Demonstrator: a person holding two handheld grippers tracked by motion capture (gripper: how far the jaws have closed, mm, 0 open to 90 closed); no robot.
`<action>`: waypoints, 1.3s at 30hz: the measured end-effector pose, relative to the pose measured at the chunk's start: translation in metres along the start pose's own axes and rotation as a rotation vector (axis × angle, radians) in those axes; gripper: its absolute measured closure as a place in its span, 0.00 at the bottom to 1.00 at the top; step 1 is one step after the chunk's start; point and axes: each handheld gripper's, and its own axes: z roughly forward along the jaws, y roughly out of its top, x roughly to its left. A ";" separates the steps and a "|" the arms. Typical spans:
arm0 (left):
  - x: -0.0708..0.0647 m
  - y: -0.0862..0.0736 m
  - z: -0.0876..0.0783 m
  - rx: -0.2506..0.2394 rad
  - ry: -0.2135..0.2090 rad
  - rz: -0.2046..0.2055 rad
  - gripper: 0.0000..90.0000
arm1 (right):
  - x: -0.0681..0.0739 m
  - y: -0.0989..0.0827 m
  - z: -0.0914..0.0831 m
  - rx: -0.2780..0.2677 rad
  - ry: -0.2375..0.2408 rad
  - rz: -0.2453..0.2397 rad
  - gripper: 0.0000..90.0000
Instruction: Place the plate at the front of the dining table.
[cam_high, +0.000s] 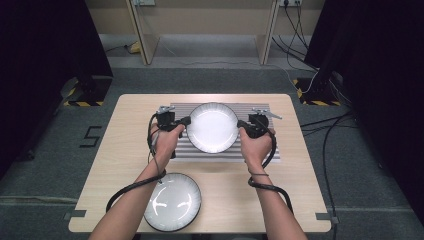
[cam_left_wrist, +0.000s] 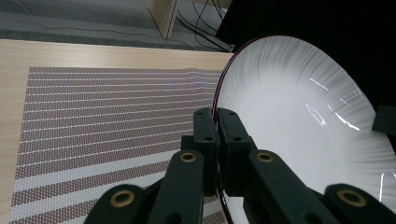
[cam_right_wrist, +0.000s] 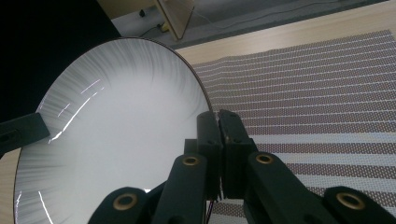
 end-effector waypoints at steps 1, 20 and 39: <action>0.000 0.000 0.001 -0.001 0.004 -0.002 0.97 | 0.000 0.000 0.000 0.000 0.000 -0.001 0.98; 0.005 -0.004 0.017 0.013 0.027 -0.008 0.96 | -0.009 0.000 0.019 0.020 -0.008 0.006 0.98; 0.011 -0.010 0.031 0.046 0.041 -0.035 0.96 | -0.016 -0.004 0.035 0.053 -0.020 0.024 0.98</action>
